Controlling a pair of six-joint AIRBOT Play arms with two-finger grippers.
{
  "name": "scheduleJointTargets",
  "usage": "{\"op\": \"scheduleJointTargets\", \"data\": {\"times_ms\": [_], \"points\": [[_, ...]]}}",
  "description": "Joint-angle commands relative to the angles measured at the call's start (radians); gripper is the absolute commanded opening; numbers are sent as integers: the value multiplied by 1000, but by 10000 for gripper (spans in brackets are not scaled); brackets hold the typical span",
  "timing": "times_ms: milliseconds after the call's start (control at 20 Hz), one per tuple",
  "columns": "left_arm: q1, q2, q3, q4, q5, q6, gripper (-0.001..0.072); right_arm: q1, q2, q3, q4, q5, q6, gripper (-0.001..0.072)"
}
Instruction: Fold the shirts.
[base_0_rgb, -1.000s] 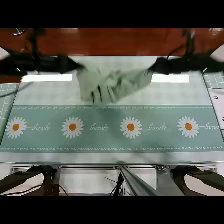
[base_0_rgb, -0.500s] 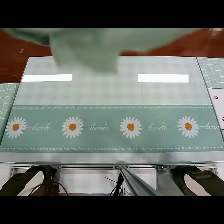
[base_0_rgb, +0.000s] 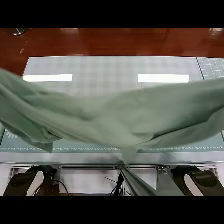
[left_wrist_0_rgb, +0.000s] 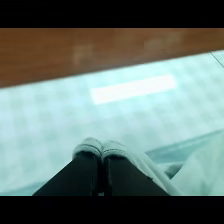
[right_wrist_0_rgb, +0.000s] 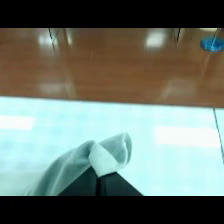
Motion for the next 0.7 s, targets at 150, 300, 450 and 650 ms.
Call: {"op": "scheduleJointTargets", "data": {"times_ms": [150, 300, 450, 650], "points": [[1, 82, -459, 207, 103, -33, 23, -1, 60, -370, -49, -6, 56, 30], [1, -21, -645, 183, 406, -32, 23, -1, 6, -572, -48, -112, 61, 30], [1, -257, -633, 96, 579, -26, 24, -1, -136, -700, -25, -257, 64, 30], [1, -576, -486, 10, 584, -25, 24, -1, -430, -703, 51, -464, 29, 30]]}}
